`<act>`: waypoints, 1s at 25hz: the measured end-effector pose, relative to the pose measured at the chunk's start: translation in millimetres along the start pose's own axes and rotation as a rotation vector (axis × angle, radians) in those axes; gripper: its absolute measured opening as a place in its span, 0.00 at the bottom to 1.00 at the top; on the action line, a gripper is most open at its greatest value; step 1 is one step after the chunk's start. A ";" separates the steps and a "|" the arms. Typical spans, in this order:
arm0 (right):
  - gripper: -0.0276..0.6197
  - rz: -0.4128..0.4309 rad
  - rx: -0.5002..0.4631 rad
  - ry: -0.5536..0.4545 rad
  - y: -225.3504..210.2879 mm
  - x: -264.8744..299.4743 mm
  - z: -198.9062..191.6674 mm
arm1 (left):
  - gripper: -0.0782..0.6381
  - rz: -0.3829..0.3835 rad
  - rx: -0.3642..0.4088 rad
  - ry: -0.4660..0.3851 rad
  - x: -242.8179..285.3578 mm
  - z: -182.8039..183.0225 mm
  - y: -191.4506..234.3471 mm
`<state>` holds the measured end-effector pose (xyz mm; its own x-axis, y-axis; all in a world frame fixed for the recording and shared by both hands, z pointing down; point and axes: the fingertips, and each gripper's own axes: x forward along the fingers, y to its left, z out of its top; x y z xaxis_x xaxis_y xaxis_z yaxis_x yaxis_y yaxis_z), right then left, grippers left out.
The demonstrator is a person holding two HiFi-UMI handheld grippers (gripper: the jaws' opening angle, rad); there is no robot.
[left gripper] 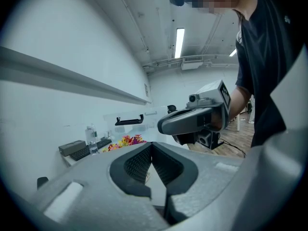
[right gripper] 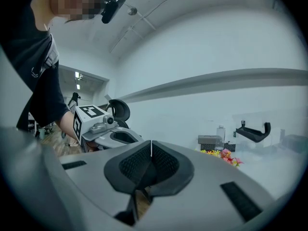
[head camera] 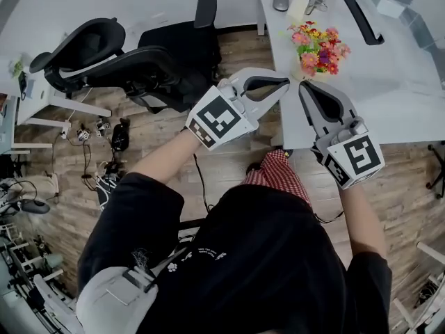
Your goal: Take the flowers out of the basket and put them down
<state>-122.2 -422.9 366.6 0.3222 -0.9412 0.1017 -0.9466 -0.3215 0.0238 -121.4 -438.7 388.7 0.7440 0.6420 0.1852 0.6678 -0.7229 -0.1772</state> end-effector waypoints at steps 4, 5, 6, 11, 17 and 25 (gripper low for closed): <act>0.07 0.014 -0.003 0.001 3.6 3.5 3.7 | 0.12 0.008 -0.013 0.008 -5.4 -4.6 0.4; 0.07 0.018 -0.005 0.000 4.3 3.7 4.0 | 0.12 0.009 -0.016 0.009 -6.6 -4.8 0.3; 0.07 0.022 -0.009 0.001 5.2 3.6 3.8 | 0.12 0.008 -0.018 0.010 -7.7 -4.9 -0.4; 0.07 0.031 -0.015 0.001 6.9 2.0 2.7 | 0.12 0.011 -0.014 0.017 -12.6 -4.4 -2.4; 0.07 0.038 -0.029 -0.001 12.7 0.1 5.0 | 0.12 -0.009 -0.014 0.023 -21.6 -3.9 -9.7; 0.07 0.049 -0.019 0.006 20.0 2.7 1.0 | 0.12 -0.009 -0.006 0.039 -27.6 -5.8 -9.7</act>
<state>-140.3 -432.0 366.3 0.2753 -0.9551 0.1094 -0.9613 -0.2727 0.0379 -148.6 -450.9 390.9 0.7367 0.6380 0.2244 0.6742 -0.7187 -0.1700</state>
